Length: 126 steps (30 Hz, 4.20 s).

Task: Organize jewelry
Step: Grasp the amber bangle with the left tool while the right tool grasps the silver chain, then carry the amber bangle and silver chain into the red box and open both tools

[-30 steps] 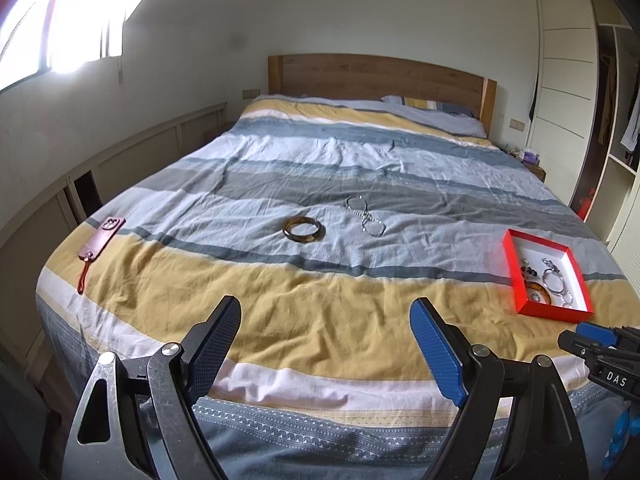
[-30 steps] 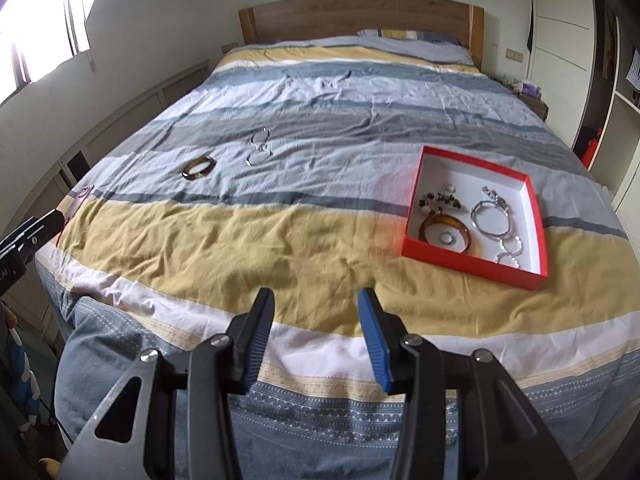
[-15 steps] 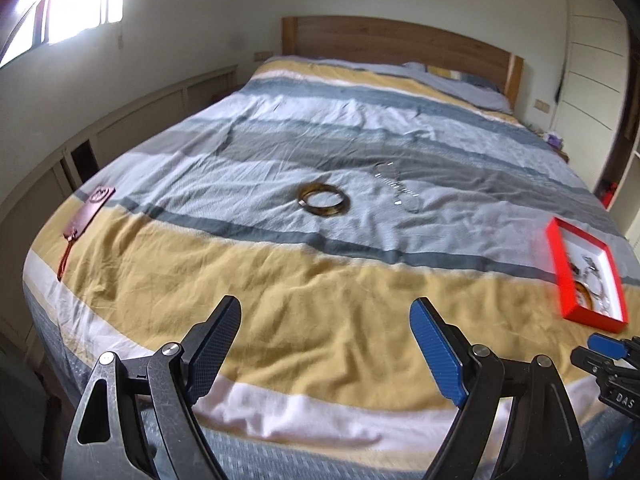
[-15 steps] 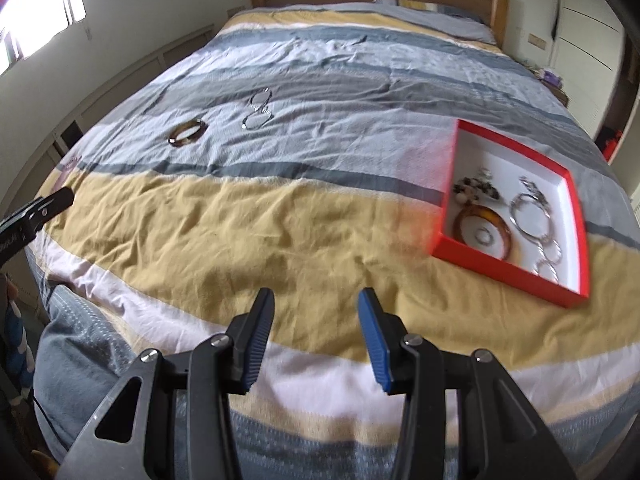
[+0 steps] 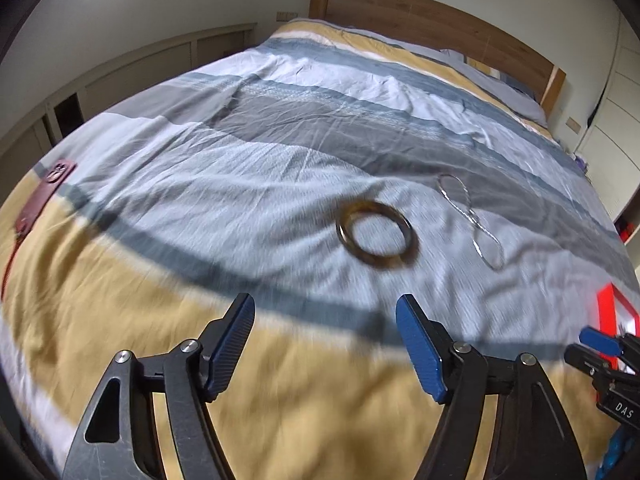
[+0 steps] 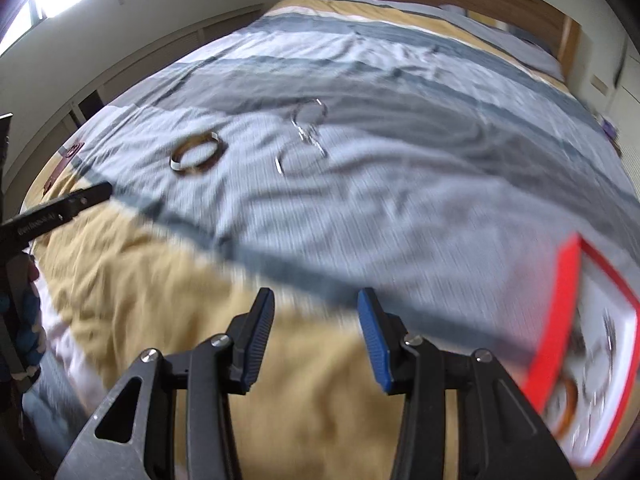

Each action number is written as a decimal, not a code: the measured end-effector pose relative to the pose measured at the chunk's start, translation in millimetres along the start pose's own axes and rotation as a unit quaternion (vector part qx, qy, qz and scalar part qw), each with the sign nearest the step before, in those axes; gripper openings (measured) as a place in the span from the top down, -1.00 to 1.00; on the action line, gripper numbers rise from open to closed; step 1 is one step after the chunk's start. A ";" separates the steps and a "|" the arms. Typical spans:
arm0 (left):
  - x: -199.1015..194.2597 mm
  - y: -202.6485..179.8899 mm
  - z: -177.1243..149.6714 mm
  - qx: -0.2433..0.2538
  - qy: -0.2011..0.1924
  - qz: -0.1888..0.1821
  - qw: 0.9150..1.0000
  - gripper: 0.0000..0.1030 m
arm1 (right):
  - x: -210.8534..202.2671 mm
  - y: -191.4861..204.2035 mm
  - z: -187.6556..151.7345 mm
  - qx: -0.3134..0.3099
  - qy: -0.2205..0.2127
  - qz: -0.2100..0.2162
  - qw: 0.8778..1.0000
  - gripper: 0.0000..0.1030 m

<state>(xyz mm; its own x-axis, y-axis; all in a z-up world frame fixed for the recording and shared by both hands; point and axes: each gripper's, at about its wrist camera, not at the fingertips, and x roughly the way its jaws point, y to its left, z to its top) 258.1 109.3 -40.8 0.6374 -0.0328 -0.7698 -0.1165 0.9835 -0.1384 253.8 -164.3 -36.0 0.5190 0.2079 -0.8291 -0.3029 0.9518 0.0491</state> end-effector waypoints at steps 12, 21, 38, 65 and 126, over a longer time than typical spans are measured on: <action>93.3 5.0 41.1 -0.002 0.044 -0.018 0.999 -0.12 | 107.4 7.7 103.1 -0.008 -0.010 0.009 1.000 0.19; 122.1 -10.8 41.3 0.051 0.062 -0.008 0.997 -0.11 | 156.6 3.5 115.6 0.001 -0.003 0.010 1.000 0.19; 86.9 -37.2 20.4 0.077 0.030 -0.008 0.997 0.83 | 115.0 6.1 86.2 -0.016 -0.011 0.013 1.000 0.77; -163.6 -99.8 -77.9 0.153 -0.064 -0.080 0.983 0.84 | -191.4 8.7 -85.9 0.014 -0.126 -0.033 0.991 0.77; 40.3 -482.6 -102.2 0.363 0.049 -0.113 0.924 0.84 | -80.7 -339.2 -109.7 0.159 -0.066 -0.080 0.982 0.74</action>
<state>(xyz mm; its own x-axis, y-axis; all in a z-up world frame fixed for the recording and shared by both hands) 262.2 -384.8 -68.8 0.5077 -0.2319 -0.8297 0.5751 0.8083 0.1260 226.9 -528.7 -46.8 0.6449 0.0582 -0.7621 0.0443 0.9926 0.1133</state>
